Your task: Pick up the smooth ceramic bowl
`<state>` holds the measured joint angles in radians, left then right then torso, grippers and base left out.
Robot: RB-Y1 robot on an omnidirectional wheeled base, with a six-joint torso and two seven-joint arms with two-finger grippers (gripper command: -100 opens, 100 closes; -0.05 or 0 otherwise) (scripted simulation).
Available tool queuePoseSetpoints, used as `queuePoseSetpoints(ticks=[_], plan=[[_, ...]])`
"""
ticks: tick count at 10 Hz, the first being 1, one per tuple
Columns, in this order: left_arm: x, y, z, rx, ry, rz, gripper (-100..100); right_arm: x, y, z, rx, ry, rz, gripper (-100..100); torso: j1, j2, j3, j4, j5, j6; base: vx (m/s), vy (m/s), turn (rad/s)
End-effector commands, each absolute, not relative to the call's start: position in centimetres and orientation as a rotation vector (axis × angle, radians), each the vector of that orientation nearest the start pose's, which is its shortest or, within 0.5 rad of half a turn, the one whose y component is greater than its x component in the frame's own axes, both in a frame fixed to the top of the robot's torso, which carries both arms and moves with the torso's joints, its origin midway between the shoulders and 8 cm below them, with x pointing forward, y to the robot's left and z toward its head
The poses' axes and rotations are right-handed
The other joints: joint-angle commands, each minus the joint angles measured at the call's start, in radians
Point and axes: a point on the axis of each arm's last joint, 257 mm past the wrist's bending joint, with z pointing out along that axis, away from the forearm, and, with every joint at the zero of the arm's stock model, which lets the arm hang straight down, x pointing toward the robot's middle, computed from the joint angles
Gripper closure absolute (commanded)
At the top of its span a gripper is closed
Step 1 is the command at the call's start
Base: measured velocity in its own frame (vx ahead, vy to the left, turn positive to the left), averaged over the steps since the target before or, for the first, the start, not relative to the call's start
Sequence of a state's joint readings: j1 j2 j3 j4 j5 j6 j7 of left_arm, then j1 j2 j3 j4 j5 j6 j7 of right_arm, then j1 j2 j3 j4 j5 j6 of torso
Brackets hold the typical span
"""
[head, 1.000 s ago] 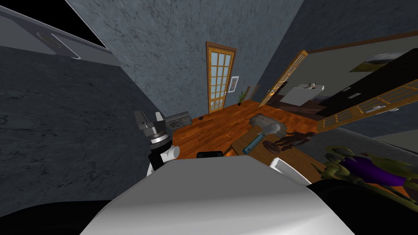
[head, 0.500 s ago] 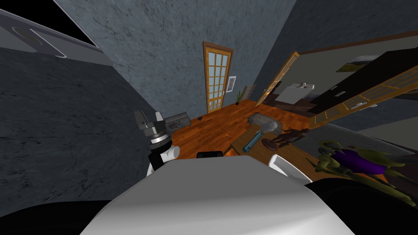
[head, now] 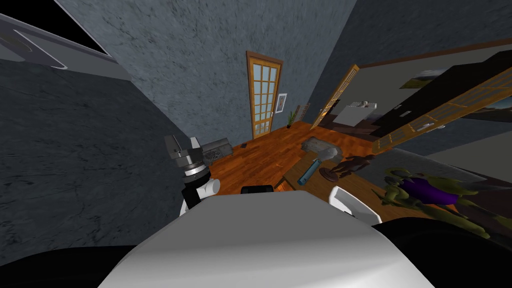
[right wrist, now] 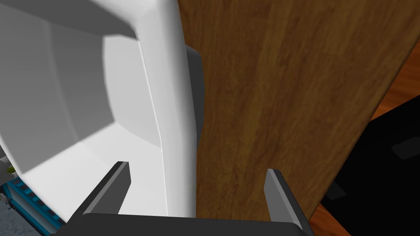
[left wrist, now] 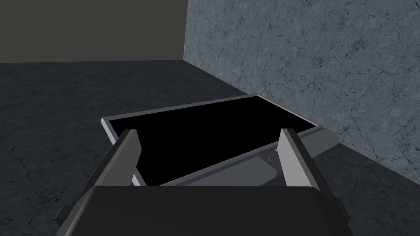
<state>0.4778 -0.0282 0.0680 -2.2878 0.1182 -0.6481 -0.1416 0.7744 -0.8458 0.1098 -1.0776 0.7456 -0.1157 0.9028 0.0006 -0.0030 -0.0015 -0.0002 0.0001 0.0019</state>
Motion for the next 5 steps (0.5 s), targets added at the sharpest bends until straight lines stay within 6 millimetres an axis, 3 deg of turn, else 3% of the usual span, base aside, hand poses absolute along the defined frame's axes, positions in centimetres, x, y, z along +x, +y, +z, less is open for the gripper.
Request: queuePoseSetpoints(ticks=[1, 3, 4, 5], plan=[[30.7, 31.2, 6.1, -0.557, 0.420, -1.207, 0, -1.1, -63.8, -50.0, -0.878, 2.714, -0.676, -100, 0.000, 0.000, 0.000, 0.000, 0.000, 0.000, 0.005, 0.037, -0.008], [30.7, 31.2, 6.1, -0.557, 0.420, -1.207, 0, 1.3, -64.8, -50.1, -0.914, 2.680, -0.659, -100, 0.000, 0.000, 0.000, 0.000, 0.000, 0.000, -0.001, 0.060, -0.119], [30.7, 31.2, 6.1, -0.557, 0.420, -1.207, 0, 0.5, -65.5, -50.1, -0.907, 2.699, -0.674, -100, 0.001, 0.000, 0.000, 0.000, 0.000, 0.000, 0.003, 0.034, 0.003], [30.7, 31.2, 6.1, -0.556, 0.420, -1.207, 0, 2.6, -65.6, -49.9, -0.951, 2.660, -0.648, -100, -0.001, 0.000, 0.000, 0.000, 0.000, 0.000, -0.001, 0.050, -0.167]])
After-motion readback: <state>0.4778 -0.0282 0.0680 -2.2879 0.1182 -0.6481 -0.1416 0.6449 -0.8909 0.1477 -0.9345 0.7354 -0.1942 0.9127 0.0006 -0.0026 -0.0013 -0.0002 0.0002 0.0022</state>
